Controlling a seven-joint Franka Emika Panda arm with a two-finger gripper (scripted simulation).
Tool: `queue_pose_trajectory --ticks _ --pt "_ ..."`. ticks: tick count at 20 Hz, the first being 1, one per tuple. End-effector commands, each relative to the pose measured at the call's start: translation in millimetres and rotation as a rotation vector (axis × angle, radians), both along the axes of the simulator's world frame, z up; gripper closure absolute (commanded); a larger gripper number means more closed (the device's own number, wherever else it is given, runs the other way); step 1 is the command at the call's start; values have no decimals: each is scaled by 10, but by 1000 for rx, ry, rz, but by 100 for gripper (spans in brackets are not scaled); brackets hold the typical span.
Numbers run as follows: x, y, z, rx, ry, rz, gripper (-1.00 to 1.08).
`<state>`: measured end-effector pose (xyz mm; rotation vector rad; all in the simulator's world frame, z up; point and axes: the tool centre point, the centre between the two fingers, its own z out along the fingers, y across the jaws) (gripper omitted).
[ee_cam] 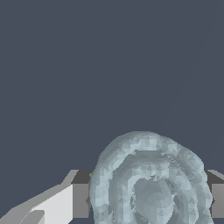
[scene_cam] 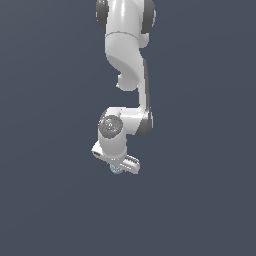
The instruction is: Pick up the object and move it to a goal position.
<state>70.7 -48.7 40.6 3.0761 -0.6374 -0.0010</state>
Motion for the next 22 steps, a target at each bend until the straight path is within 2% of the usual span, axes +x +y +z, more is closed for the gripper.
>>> queue_pose_trajectory --ticks 1,9,22 --pt "-16 12 27 0 -1 0 108" --pt "-186 114 247 0 -1 0 108" --pt "-701 435 943 0 -1 1 108"
